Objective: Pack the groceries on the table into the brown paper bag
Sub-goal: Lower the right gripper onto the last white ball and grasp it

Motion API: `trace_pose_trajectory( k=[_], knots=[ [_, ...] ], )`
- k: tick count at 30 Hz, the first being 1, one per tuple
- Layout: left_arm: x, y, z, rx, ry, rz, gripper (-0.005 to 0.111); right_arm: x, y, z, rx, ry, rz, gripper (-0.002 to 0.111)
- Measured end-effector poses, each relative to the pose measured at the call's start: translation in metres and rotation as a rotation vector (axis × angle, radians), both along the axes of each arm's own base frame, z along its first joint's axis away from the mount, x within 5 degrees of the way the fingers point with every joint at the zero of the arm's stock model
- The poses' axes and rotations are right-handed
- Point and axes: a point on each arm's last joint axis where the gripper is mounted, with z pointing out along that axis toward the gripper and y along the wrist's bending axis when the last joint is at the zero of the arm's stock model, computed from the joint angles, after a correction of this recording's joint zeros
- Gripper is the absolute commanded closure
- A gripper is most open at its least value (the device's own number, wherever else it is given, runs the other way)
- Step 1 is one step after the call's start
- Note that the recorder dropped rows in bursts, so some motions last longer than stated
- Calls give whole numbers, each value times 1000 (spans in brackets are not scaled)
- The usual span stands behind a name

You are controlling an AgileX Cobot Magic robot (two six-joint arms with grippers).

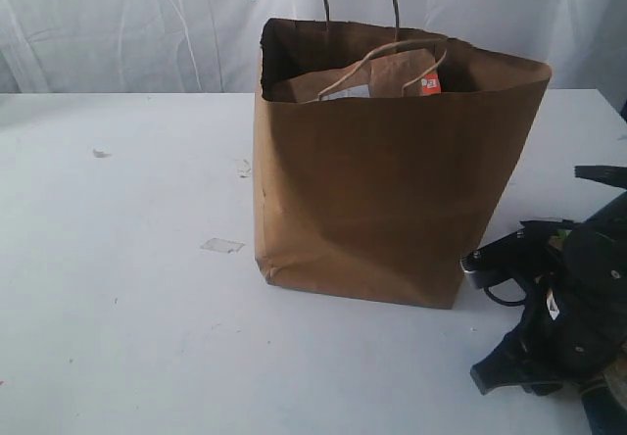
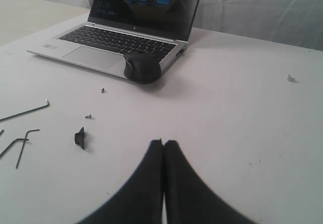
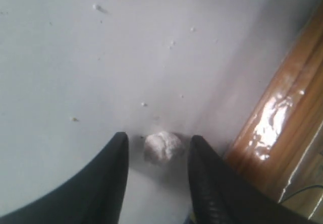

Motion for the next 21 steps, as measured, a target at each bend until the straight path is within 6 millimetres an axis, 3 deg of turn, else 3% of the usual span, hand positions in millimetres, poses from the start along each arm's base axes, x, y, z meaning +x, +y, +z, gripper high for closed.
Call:
trace_pose_trajectory(
  k=[9,21],
  knots=[
    [0,0,0,0,0,0,107,0,0,0,1,-2,1,91],
    [0,0,0,0,0,0,107,-1,-1,5,3,-12,-7,94]
  ],
)
